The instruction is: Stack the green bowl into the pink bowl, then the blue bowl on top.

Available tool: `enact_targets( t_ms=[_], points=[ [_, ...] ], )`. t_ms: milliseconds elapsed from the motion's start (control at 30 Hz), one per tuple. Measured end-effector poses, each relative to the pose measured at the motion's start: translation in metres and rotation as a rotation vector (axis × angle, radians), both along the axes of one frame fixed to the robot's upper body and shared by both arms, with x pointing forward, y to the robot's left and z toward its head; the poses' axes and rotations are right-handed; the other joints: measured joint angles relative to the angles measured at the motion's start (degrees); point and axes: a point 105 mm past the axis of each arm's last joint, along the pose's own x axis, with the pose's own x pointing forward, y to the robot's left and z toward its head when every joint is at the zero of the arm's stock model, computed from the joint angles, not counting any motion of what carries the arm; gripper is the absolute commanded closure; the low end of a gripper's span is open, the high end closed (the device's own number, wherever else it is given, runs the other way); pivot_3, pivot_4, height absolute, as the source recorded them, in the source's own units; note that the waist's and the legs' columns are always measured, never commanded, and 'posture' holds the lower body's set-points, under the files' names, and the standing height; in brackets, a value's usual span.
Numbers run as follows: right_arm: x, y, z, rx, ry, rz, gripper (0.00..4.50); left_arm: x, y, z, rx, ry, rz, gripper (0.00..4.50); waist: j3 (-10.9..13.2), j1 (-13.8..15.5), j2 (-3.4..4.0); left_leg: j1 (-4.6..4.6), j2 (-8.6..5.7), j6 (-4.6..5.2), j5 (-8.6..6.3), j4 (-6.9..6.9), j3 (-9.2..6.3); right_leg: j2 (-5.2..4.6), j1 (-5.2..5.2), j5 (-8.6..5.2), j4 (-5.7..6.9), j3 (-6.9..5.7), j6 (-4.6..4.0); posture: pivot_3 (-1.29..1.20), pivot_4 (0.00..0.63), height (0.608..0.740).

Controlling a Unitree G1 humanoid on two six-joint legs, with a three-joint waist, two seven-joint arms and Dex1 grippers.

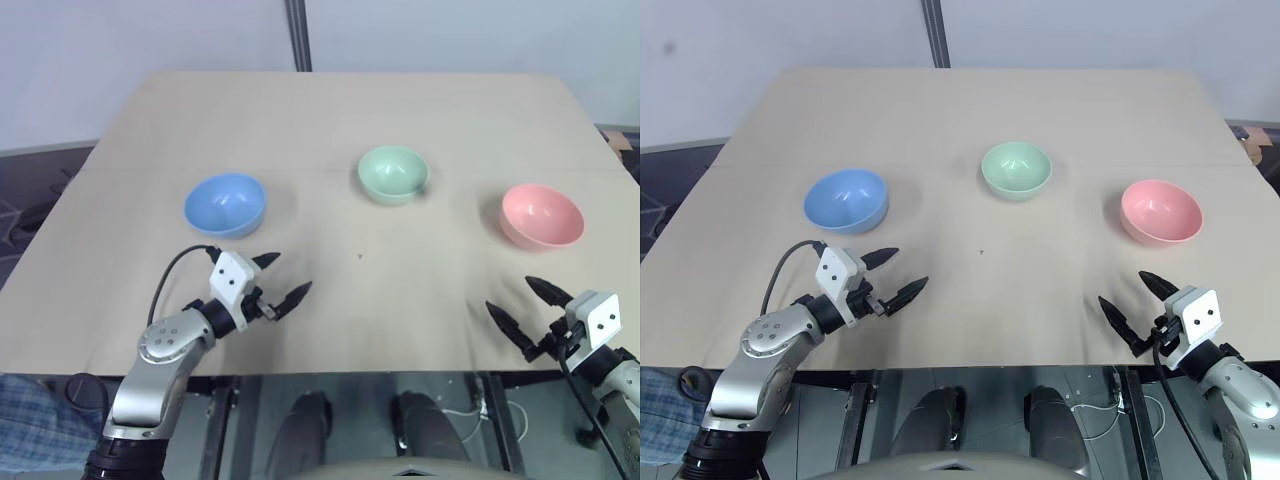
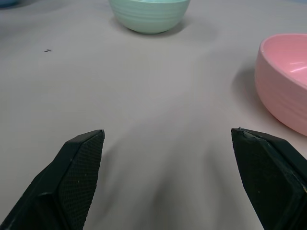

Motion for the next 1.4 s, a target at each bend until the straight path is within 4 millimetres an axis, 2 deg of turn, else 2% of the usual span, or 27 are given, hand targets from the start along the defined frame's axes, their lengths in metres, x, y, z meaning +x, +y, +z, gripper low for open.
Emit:
enact_targets(
  t_ms=[300, 400, 433, 467, 500, 600, 700, 800, 1100, 1200, 1333, 1367, 1400],
  points=[
    [0.001, 0.000, 0.000, -0.007, -0.004, -0.002, 0.06, 0.000, -0.002, 0.002, -0.010, -0.004, -0.016, 0.00, 0.00, 0.00, 0.00, 0.00, 0.00, 0.00, 0.00, 0.00, 0.00, 0.00, 0.00, 0.00, 0.00, 0.00, 0.00, 0.00, 0.150, 0.740],
    [0.007, -0.002, 0.005, -0.006, -0.024, -0.024, 0.06, 0.000, -0.007, 0.008, -0.073, -0.009, -0.034, 0.00, 0.00, -0.01, -0.01, 0.00, 0.00, 0.00, 0.00, 0.03, 0.00, 0.00, 0.00, 0.00, 0.01, 0.00, 0.00, 0.00, 0.150, 0.740],
    [0.011, -0.003, 0.008, -0.004, -0.037, -0.041, 0.06, 0.001, -0.011, 0.014, -0.114, -0.010, -0.048, 0.00, 0.01, 0.00, -0.01, -0.02, 0.00, 0.00, 0.00, 0.07, -0.01, 0.00, 0.00, 0.01, 0.03, 0.00, 0.01, 0.00, 0.150, 0.740],
    [0.020, -0.010, 0.015, -0.001, -0.061, -0.083, 0.06, 0.003, -0.021, 0.034, -0.181, -0.044, -0.095, 0.00, 0.01, 0.04, -0.02, -0.05, 0.00, 0.00, 0.00, 0.15, -0.03, 0.00, 0.01, 0.01, 0.06, -0.03, 0.01, 0.00, 0.150, 0.740],
    [0.021, -0.011, 0.015, -0.001, -0.064, -0.088, 0.06, 0.003, -0.022, 0.036, -0.185, -0.052, -0.101, 0.00, 0.00, 0.10, -0.02, -0.05, 0.00, 0.00, 0.00, 0.16, -0.04, 0.00, 0.01, 0.01, 0.06, -0.04, 0.01, 0.00, 0.150, 0.740],
    [0.039, -0.024, 0.030, -0.020, -0.119, -0.154, 0.06, 0.005, -0.033, 0.079, -0.299, -0.108, -0.190, 0.00, -0.01, 0.15, -0.01, -0.06, -0.02, 0.00, 0.00, 0.21, -0.03, 0.01, 0.02, 0.02, 0.08, -0.05, 0.02, 0.00, 0.150, 0.740],
    [0.052, -0.031, 0.041, -0.063, -0.140, -0.185, 0.06, -0.002, -0.042, 0.100, -0.332, -0.120, -0.274, 0.00, -0.01, -0.14, 0.00, -0.07, -0.02, 0.00, 0.00, 0.19, -0.02, 0.01, 0.02, 0.01, 0.07, -0.03, 0.02, 0.00, 0.150, 0.740],
    [0.063, -0.040, 0.044, -0.108, -0.119, -0.221, 0.06, -0.006, -0.047, 0.103, -0.338, -0.088, -0.322, 0.00, 0.00, -0.22, 0.00, -0.11, -0.03, 0.00, 0.00, 0.17, -0.02, 0.01, -0.01, 0.01, 0.05, -0.03, 0.01, 0.00, 0.150, 0.740],
    [0.102, -0.036, 0.040, -0.375, 0.106, -0.170, 0.06, -0.018, -0.058, 0.097, -0.292, -0.027, -0.441, 0.00, 0.02, -0.27, 0.01, -0.09, -0.02, 0.01, 0.00, 0.24, -0.01, 0.05, 0.00, 0.02, 0.08, -0.01, 0.01, 0.00, 0.150, 0.740],
    [0.110, -0.036, 0.036, -0.488, 0.198, -0.142, 0.06, -0.017, -0.056, 0.097, -0.276, -0.047, -0.437, 0.00, 0.03, -0.23, 0.01, -0.14, -0.02, 0.00, 0.00, 0.23, -0.03, 0.05, -0.02, 0.01, 0.03, -0.03, 0.01, 0.00, 0.150, 0.740],
    [0.115, -0.033, 0.029, -0.517, 0.304, -0.128, 0.06, -0.015, -0.054, 0.096, -0.251, -0.071, -0.435, 0.00, 0.03, -0.15, 0.00, -0.22, -0.03, 0.01, 0.00, 0.23, -0.03, 0.04, -0.06, 0.01, -0.03, -0.04, 0.01, 0.00, 0.150, 0.740],
    [0.115, -0.032, 0.027, -0.525, 0.333, -0.110, 0.61, -0.015, -0.052, 0.095, -0.247, -0.071, -0.433, 0.00, 0.03, -0.14, 0.00, -0.24, -0.03, 0.01, 0.00, 0.23, -0.03, 0.03, -0.06, 0.01, -0.03, -0.04, 0.01, 0.00, 0.150, 0.740],
    [0.115, -0.032, 0.027, -0.533, 0.345, -0.099, 0.87, -0.015, -0.052, 0.094, -0.245, -0.070, -0.432, 0.00, 0.03, -0.14, 0.00, -0.23, -0.03, 0.01, 0.00, 0.22, -0.02, 0.02, -0.06, 0.01, -0.03, -0.03, 0.01, 0.00, 0.150, 0.740]
  ],
)
